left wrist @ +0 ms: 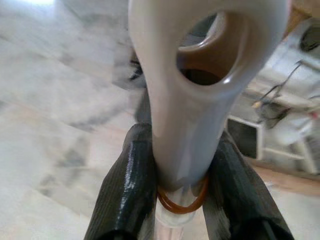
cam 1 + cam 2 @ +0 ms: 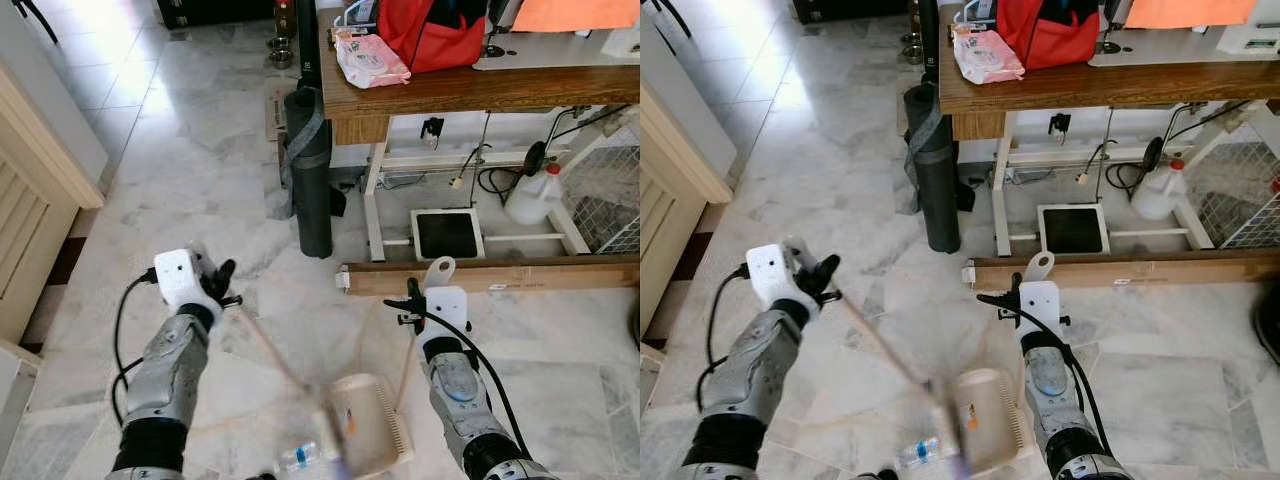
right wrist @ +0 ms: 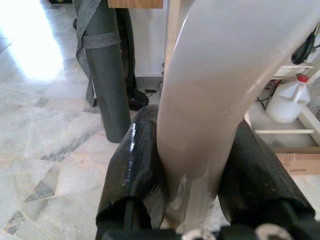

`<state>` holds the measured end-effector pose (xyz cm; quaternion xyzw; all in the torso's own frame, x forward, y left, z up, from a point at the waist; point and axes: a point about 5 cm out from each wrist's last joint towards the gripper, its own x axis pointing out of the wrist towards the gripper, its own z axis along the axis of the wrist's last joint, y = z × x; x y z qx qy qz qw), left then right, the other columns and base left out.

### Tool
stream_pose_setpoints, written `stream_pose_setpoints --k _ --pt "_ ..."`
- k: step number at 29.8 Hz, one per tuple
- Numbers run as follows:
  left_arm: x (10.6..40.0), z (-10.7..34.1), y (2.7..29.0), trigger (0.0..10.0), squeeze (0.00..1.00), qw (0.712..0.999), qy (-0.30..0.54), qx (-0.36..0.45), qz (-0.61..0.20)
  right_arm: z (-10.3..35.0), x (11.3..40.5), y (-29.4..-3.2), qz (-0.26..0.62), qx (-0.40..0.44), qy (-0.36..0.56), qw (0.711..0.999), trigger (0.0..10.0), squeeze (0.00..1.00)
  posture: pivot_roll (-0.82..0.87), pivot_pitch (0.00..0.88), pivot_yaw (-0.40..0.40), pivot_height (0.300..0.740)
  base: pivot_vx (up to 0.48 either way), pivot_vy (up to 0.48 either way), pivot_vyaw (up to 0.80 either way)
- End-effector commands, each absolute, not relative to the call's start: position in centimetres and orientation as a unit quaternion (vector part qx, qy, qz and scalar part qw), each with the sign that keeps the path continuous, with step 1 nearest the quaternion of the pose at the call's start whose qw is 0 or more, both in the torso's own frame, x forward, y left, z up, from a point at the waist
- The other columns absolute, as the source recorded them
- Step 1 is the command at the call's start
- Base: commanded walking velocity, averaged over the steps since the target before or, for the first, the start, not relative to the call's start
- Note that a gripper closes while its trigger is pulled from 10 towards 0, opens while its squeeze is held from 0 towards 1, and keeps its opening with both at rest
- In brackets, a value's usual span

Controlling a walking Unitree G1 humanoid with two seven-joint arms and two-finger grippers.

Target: Sweep floor

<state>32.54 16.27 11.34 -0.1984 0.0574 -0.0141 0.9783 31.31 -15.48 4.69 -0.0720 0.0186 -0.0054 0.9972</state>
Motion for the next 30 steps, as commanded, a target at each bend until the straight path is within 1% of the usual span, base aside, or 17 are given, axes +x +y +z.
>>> stream_pose_setpoints --k 1,5,8,10,11,12,13,16,17,20,24,30 --pt "32.6 12.0 16.3 10.0 0.0 0.974 0.048 -0.22 -0.011 2.7 30.2 -15.6 -0.01 -0.071 0.073 0.995 10.0 0.0 0.14 0.162 0.064 0.74 0.0 0.0 0.0" --pt "32.5 13.1 16.6 10.0 0.0 0.986 0.011 -0.169 -0.008 2.5 30.1 -15.5 -0.008 -0.072 0.077 0.994 10.0 0.0 0.14 0.156 0.063 0.74 0.0 0.0 0.0" --pt "32.4 13.5 16.9 10.0 0.0 0.989 0.001 -0.145 -0.008 2.5 30.0 -15.5 -0.007 -0.072 0.079 0.994 10.0 0.0 0.14 0.154 0.063 0.74 0.0 0.0 0.0" --pt "32.0 14.0 18.4 10.0 0.0 0.998 -0.025 -0.061 0.002 2.3 30.0 -15.5 -0.004 -0.074 0.082 0.994 10.0 0.0 0.14 0.148 0.061 0.74 0.0 0.0 0.0" --pt "32.0 14.0 18.4 10.0 0.0 0.998 -0.025 -0.061 0.002 2.3 30.0 -15.5 -0.004 -0.074 0.082 0.994 10.0 0.0 0.14 0.148 0.061 0.74 0.0 0.0 0.0" --pt "31.8 13.8 18.8 10.0 0.0 0.999 -0.027 -0.025 0.003 2.3 29.9 -15.5 -0.004 -0.074 0.082 0.994 10.0 0.0 0.14 0.144 0.06 0.74 0.0 0.0 0.0" --pt "31.7 13.7 18.9 10.0 0.0 1.0 -0.026 -0.014 0.004 2.3 29.9 -15.5 -0.004 -0.075 0.083 0.994 10.0 0.0 0.14 0.143 0.06 0.74 0.0 0.0 0.0" --pt "31.1 12.5 19.8 10.0 0.0 1.0 -0.01 -0.007 0.018 2.2 29.9 -15.6 -0.003 -0.075 0.085 0.994 10.0 0.0 0.14 0.136 0.058 0.74 0.0 0.0 0.0" --pt "30.5 11.6 20.6 10.0 0.0 0.999 0.0 -0.009 0.034 2.2 29.9 -15.6 -0.003 -0.076 0.086 0.993 10.0 0.0 0.14 0.132 0.056 0.74 0.0 0.0 0.0" --pt "29.9 10.6 21.1 10.0 0.0 0.999 0.008 -0.007 0.044 2.2 29.9 -15.6 -0.002 -0.077 0.087 0.993 10.0 0.0 0.14 0.128 0.055 0.74 0.0 0.0 0.0" --pt "29.3 9.8 21.3 10.0 0.0 0.999 0.011 -0.016 0.046 2.2 30.0 -15.6 -0.001 -0.078 0.087 0.993 10.0 0.0 0.14 0.126 0.051 0.74 0.0 0.0 0.0" --pt "29.4 9.7 21.2 10.0 0.0 0.999 0.003 -0.014 0.051 2.4 30.2 -15.6 0.0 -0.081 0.085 0.993 10.0 0.0 0.14 0.123 0.048 0.74 0.0 0.0 0.0"
